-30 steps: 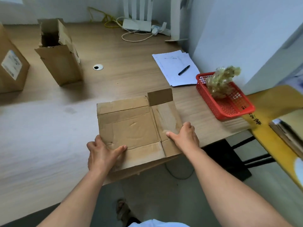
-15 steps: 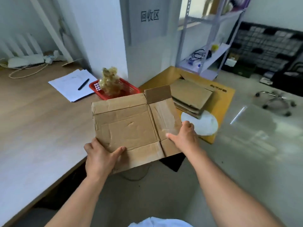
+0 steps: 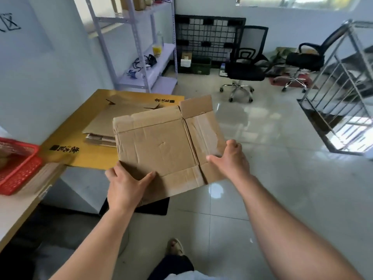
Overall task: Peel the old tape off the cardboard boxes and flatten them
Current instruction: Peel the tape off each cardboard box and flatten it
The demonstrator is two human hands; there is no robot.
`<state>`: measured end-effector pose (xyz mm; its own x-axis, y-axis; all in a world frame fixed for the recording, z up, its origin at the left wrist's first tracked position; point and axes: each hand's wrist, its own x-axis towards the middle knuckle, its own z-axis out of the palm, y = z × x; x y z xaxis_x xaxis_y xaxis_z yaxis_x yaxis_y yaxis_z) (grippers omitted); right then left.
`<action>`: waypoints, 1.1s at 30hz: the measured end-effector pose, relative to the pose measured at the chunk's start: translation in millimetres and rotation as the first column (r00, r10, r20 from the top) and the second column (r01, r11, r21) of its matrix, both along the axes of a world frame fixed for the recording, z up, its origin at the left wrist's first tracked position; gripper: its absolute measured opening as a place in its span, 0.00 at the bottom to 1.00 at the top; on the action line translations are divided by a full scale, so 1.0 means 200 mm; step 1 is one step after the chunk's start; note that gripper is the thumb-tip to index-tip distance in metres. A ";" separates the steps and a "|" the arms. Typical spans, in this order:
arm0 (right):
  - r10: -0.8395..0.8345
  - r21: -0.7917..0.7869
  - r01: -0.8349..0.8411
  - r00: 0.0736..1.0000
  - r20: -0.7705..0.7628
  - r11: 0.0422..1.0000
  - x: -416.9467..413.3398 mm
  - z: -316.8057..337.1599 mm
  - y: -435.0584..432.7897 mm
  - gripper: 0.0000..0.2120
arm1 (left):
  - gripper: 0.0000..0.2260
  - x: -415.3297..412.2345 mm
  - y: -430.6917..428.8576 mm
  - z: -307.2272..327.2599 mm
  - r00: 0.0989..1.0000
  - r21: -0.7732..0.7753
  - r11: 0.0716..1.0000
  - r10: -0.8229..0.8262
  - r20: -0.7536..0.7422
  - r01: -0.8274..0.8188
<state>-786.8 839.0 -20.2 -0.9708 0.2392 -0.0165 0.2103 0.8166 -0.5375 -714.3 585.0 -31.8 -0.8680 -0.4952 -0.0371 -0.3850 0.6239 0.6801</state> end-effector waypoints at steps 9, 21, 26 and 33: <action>-0.067 0.048 0.065 0.997 0.029 0.997 -0.59 -0.06 0.31 0.34 | 0.46 -0.70 0.29 -0.11 0.998 -0.004 0.998 -0.061 0.027 0.061; 0.088 0.112 -0.099 0.991 0.099 0.989 -1.46 -0.04 0.22 0.35 | 0.47 -1.37 0.26 -0.10 0.993 0.001 0.996 0.090 0.078 -0.090; 0.319 0.097 -0.328 0.943 0.096 0.940 -1.76 -0.03 -0.11 0.37 | 0.48 -1.42 0.06 -0.11 0.943 0.010 0.948 0.316 0.101 -0.318; 0.631 0.056 -0.641 0.765 0.126 0.766 -2.14 -0.10 -0.58 0.39 | 0.49 -1.43 -0.10 -0.14 0.780 -0.003 0.786 0.614 0.123 -0.618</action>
